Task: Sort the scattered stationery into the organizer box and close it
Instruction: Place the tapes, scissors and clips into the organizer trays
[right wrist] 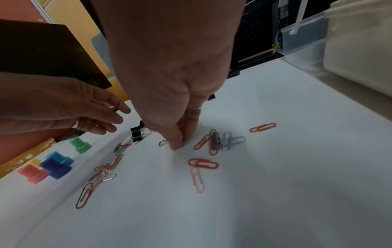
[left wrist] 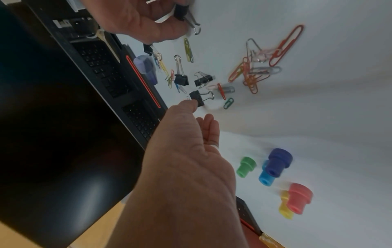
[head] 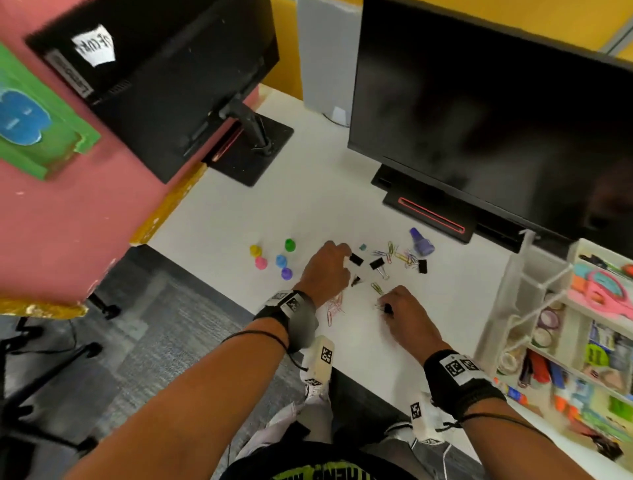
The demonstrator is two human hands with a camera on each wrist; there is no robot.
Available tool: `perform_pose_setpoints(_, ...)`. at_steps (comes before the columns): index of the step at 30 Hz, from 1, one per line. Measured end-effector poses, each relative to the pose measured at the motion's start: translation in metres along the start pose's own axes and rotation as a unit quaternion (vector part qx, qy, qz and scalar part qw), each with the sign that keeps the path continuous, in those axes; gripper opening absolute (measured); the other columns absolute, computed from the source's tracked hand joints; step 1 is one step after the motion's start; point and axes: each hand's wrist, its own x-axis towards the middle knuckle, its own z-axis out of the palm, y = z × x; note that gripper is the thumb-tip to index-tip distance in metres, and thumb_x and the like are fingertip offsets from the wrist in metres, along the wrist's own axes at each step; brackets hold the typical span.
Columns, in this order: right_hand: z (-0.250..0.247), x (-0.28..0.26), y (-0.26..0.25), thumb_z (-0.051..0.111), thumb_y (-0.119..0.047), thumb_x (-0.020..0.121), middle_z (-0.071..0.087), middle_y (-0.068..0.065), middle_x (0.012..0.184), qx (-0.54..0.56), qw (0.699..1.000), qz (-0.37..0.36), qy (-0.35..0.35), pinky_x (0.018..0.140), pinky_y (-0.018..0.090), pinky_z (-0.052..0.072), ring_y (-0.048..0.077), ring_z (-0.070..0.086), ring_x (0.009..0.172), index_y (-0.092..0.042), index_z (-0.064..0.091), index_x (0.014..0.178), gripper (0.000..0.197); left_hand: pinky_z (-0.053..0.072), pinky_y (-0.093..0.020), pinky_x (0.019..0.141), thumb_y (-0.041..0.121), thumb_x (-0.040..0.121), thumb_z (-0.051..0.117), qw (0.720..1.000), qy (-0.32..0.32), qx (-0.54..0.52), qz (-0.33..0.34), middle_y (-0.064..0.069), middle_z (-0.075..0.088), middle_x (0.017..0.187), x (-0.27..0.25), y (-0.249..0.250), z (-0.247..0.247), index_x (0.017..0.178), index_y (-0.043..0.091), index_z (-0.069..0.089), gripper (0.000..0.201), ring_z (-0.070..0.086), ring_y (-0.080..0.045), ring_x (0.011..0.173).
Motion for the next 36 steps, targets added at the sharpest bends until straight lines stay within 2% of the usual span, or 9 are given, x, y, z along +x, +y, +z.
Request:
perform_pose_setpoints(5, -0.008, 0.004, 0.001, 0.075, -0.013, 0.085, 0.06, 0.001, 0.099, 0.03, 0.999, 0.021, 0.027, 0.077, 0.024, 0.046, 0.021, 0.064, 0.09, -0.014, 0.072, 0.101, 0.017, 0.052, -0.043, 0.091, 0.032, 0.095, 0.062, 0.999, -0.02, 0.037, 0.001, -0.012, 0.052, 0.125, 0.027, 0.009, 0.015, 0.137, 0.017, 0.055, 0.045, 0.058, -0.033, 0.11)
perform_pose_setpoints(8, -0.021, 0.004, -0.005, 0.077, -0.018, 0.085, 0.066, -0.004, 0.098, 0.191, 0.966, 0.126, 0.118, 0.074, 0.018, 0.048, 0.013, 0.065, 0.086, -0.018, 0.07, 0.1, 0.016, 0.053, -0.044, 0.091, 0.033, 0.094, 0.064, 0.999, -0.018, 0.046, -0.009, -0.014, 0.052, 0.126, 0.035, 0.014, 0.024, 0.136, 0.017, 0.056, 0.046, 0.057, -0.033, 0.111)
perform_pose_setpoints(10, -0.031, 0.005, -0.008, 0.065, -0.016, 0.094, 0.071, 0.001, 0.092, 0.383, 0.878, 0.223, 0.179, 0.071, 0.02, 0.051, 0.017, 0.067, 0.082, -0.013, 0.071, 0.094, 0.006, 0.053, -0.042, 0.09, 0.03, 0.093, 0.066, 0.998, -0.012, 0.054, -0.008, -0.013, 0.052, 0.124, 0.04, 0.015, 0.028, 0.133, 0.016, 0.058, 0.044, 0.057, -0.033, 0.109)
perform_pose_setpoints(14, -0.057, 0.011, -0.011, 0.043, -0.006, 0.094, 0.06, 0.008, 0.078, 0.709, 0.63, 0.258, 0.186, 0.065, 0.029, 0.041, 0.02, 0.053, 0.069, -0.006, 0.06, 0.083, 0.019, 0.053, -0.041, 0.087, 0.021, 0.094, 0.066, 0.998, -0.01, 0.055, 0.004, -0.013, 0.053, 0.119, 0.046, 0.012, 0.035, 0.127, 0.012, 0.06, 0.035, 0.059, -0.033, 0.106)
perform_pose_setpoints(15, -0.06, 0.015, -0.009, 0.046, -0.008, 0.094, 0.058, 0.007, 0.078, 0.706, 0.632, 0.263, 0.181, 0.064, 0.029, 0.04, 0.019, 0.051, 0.067, -0.008, 0.059, 0.083, 0.017, 0.053, -0.04, 0.086, 0.019, 0.094, 0.064, 0.998, -0.014, 0.057, 0.007, -0.014, 0.053, 0.118, 0.047, 0.011, 0.035, 0.126, 0.011, 0.06, 0.033, 0.059, -0.033, 0.104)
perform_pose_setpoints(19, -0.06, 0.031, 0.005, 0.064, -0.014, 0.096, 0.063, 0.0, 0.079, 0.484, 0.813, 0.261, 0.193, 0.067, 0.029, 0.045, 0.018, 0.053, 0.074, -0.008, 0.066, 0.087, 0.011, 0.049, -0.038, 0.077, 0.012, 0.087, 0.062, 0.999, -0.01, 0.036, 0.029, -0.015, 0.055, 0.11, 0.049, 0.012, 0.031, 0.114, 0.005, 0.06, 0.029, 0.057, -0.032, 0.096)
perform_pose_setpoints(23, -0.064, 0.032, 0.012, 0.069, -0.01, 0.096, 0.066, 0.0, 0.102, 0.271, 0.92, 0.225, 0.174, 0.07, 0.016, 0.043, 0.019, 0.061, 0.088, -0.016, 0.063, 0.112, 0.019, 0.046, -0.035, 0.064, 0.02, 0.088, 0.059, 0.999, -0.009, 0.026, 0.034, -0.011, 0.05, 0.097, 0.051, 0.019, 0.026, 0.093, 0.006, 0.054, 0.017, 0.051, -0.026, 0.079)
perform_pose_setpoints(29, -0.061, 0.03, 0.031, 0.065, -0.01, 0.097, 0.071, 0.005, 0.114, 0.145, 0.97, 0.155, 0.121, 0.089, 0.036, 0.057, 0.024, 0.067, 0.097, -0.018, 0.061, 0.126, 0.03, 0.034, -0.032, 0.053, 0.032, 0.093, 0.053, 0.998, -0.028, 0.045, 0.039, -0.001, 0.048, 0.069, 0.051, 0.027, 0.028, 0.084, 0.012, 0.044, 0.023, 0.05, -0.027, 0.064)
perform_pose_setpoints(36, -0.059, 0.027, 0.049, 0.07, -0.015, 0.095, 0.068, 0.011, 0.12, 0.065, 0.984, 0.135, 0.093, 0.1, 0.047, 0.054, 0.031, 0.064, 0.11, -0.018, 0.058, 0.136, 0.043, 0.045, -0.033, 0.063, 0.02, 0.089, 0.065, 0.987, -0.068, 0.122, 0.079, -0.009, 0.067, 0.095, 0.052, 0.033, 0.027, 0.116, 0.011, 0.058, 0.03, 0.065, -0.029, 0.086)
